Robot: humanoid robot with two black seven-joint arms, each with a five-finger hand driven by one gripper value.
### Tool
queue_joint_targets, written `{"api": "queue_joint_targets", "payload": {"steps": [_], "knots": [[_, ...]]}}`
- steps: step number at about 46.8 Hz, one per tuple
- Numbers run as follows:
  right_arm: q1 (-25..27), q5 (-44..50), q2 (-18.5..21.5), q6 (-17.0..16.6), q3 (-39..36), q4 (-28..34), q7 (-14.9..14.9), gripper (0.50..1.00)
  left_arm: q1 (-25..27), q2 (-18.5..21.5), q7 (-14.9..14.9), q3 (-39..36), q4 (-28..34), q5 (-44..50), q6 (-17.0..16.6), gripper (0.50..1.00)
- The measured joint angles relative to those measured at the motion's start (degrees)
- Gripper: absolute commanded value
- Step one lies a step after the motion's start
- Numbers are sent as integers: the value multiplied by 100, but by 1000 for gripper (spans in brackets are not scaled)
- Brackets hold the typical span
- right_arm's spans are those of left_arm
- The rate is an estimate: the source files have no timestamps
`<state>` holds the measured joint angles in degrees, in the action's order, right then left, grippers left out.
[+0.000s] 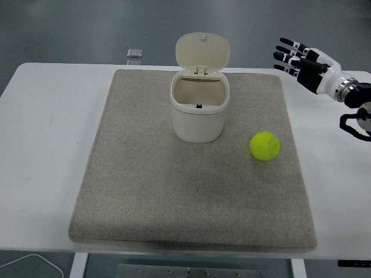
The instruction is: Pick up the tennis ball and place it in the box.
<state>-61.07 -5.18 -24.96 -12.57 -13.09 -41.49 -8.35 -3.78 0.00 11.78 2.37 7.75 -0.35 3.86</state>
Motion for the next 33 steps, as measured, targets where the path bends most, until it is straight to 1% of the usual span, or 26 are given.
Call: {"api": "queue_joint_targets", "payload": {"steps": [33], "knots": [[3, -15, 67, 2, -8, 0, -77, 924, 18, 0, 0, 3, -37, 0, 1, 990]]}}
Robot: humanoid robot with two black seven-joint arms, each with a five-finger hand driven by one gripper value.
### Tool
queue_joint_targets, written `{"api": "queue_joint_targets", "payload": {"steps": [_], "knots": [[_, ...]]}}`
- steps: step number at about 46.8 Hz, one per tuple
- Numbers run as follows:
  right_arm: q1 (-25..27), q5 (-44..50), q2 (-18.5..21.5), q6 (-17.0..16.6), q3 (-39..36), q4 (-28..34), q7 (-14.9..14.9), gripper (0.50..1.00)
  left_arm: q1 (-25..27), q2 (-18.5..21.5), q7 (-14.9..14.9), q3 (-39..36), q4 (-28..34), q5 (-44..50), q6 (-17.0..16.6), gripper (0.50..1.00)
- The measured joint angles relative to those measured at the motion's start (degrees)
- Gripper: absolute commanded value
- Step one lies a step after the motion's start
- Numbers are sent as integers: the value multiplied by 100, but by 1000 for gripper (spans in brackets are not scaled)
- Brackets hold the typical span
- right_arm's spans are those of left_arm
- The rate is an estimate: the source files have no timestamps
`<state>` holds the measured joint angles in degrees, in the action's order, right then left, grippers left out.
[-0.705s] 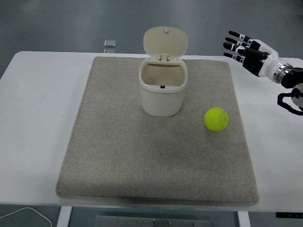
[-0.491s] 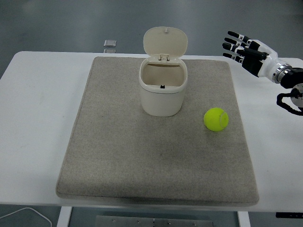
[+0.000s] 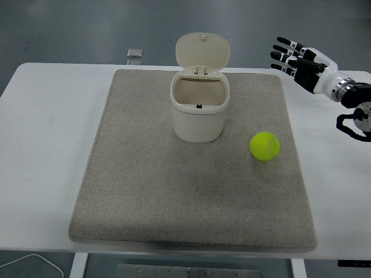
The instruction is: Pick up the tennis ball and place it in the box.
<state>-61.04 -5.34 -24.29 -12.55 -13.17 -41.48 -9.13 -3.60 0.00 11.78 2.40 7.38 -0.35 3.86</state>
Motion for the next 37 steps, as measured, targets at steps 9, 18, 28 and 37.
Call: {"api": "queue_joint_targets", "payload": {"steps": [9, 18, 28, 37], "knots": [[52, 21, -14, -5, 11, 0, -106, 924, -1, 0, 0, -8, 0, 0, 0, 992], [74, 93, -32, -43, 82, -2, -117, 924, 0, 0, 0, -4, 0, 0, 0, 992], [51, 146, -86, -198, 95, -41, -117, 924, 0, 0, 0, -3, 0, 0, 0, 992], [34, 710, -248, -387, 96, -26, -118, 924, 0, 0, 0, -3, 0, 0, 0, 992]]}}
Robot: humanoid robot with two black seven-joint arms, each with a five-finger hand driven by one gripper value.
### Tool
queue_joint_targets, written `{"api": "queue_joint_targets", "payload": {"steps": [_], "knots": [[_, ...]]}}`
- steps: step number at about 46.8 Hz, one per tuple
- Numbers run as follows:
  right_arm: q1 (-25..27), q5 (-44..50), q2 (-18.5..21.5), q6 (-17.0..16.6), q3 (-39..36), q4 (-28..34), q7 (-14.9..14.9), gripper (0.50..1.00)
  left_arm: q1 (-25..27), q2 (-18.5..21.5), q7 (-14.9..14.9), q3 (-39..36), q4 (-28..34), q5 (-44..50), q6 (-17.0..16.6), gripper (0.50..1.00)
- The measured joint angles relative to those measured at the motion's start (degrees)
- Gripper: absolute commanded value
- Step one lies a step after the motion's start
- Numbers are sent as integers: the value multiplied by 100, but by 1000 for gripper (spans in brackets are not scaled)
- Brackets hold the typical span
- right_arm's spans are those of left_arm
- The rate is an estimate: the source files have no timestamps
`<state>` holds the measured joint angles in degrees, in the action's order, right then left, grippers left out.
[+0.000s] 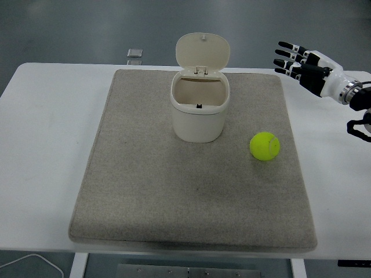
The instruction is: Pick up the tennis ball and place it in the box.
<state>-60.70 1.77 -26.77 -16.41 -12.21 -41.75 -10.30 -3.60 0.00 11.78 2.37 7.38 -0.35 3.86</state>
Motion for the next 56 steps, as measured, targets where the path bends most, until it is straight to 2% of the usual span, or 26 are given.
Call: {"api": "queue_joint_targets", "payload": {"steps": [22, 30, 43, 56], "knots": [[31, 1687, -506, -247, -62, -78, -257, 924, -1, 0, 0, 0, 0, 0, 0, 990], [40, 2650, -582, -243, -45, -347, -524, 924, -1, 0, 0, 0, 0, 0, 0, 992], [50, 4281, -1149, -254, -12, -1184, -979, 924, 0, 0, 0, 0, 0, 0, 0, 992], [50, 5415, -1275, -249, 9, -1539, -1348, 921, 0, 0, 0, 0, 0, 0, 0, 992]]}}
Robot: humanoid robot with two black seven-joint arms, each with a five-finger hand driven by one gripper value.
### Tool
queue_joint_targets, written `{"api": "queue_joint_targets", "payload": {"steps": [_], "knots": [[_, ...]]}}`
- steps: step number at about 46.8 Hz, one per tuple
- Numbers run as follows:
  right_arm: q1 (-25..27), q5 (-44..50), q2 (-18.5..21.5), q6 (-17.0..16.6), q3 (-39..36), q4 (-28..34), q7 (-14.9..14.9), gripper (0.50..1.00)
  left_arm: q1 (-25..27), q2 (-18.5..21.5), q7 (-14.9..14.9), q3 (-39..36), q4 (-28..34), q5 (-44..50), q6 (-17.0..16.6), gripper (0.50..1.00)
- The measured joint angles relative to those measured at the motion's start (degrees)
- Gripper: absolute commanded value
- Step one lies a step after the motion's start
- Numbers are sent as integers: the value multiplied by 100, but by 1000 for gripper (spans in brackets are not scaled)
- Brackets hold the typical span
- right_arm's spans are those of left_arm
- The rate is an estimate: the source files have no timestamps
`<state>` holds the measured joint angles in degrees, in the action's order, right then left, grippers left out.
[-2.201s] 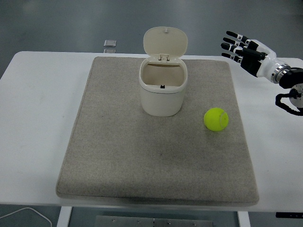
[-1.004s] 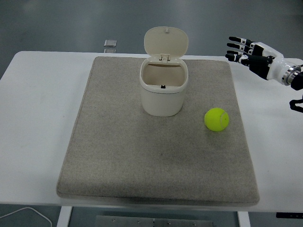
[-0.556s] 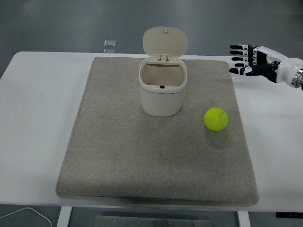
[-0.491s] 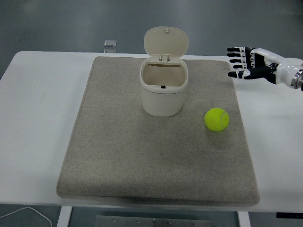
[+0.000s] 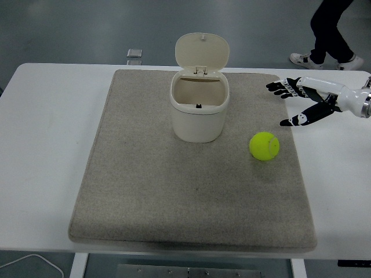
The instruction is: Pick up the tennis ball and place it in the box.
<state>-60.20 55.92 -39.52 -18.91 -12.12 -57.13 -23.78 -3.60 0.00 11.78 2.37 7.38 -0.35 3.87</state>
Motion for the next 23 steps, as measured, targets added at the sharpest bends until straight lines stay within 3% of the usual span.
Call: {"api": "queue_joint_targets", "payload": {"steps": [23], "knots": [[1, 1521, -160, 1, 181, -430, -580, 924, -1, 0, 0, 0, 0, 0, 0, 992]]}}
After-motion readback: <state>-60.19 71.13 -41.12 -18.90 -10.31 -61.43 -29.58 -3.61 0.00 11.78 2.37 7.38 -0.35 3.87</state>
